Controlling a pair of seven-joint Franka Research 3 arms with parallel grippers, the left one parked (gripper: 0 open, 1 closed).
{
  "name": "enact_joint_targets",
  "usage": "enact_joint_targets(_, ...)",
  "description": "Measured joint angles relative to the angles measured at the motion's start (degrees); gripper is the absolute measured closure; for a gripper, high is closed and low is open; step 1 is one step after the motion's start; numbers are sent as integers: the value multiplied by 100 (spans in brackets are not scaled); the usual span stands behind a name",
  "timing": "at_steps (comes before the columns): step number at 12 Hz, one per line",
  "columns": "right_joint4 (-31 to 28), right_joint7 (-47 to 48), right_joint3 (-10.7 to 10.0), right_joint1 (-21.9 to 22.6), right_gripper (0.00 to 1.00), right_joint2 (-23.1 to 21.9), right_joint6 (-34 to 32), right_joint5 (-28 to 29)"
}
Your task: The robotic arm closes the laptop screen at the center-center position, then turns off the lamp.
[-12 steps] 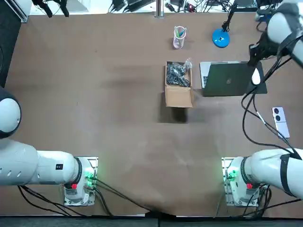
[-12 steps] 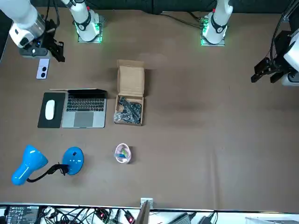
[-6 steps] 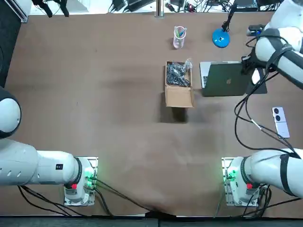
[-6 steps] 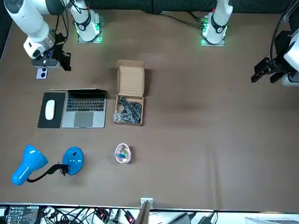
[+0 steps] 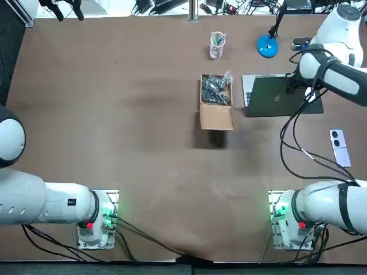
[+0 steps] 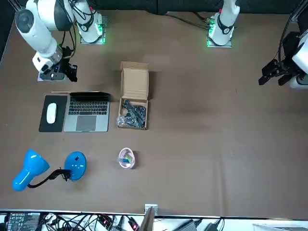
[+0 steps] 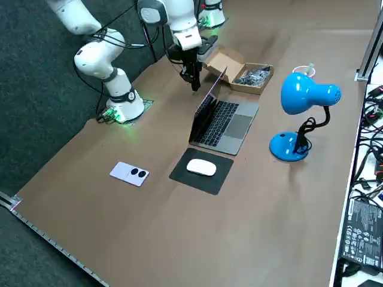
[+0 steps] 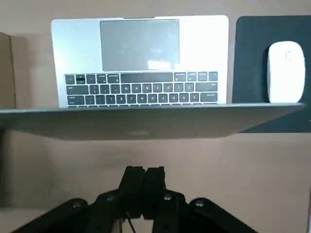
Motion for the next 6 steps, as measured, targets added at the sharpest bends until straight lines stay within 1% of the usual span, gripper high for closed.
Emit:
enact_joint_targets(3,1,28,-1,0,98,299,269,2)
enact_joint_targets(6,16,32,-2,-1,98,421,508,7)
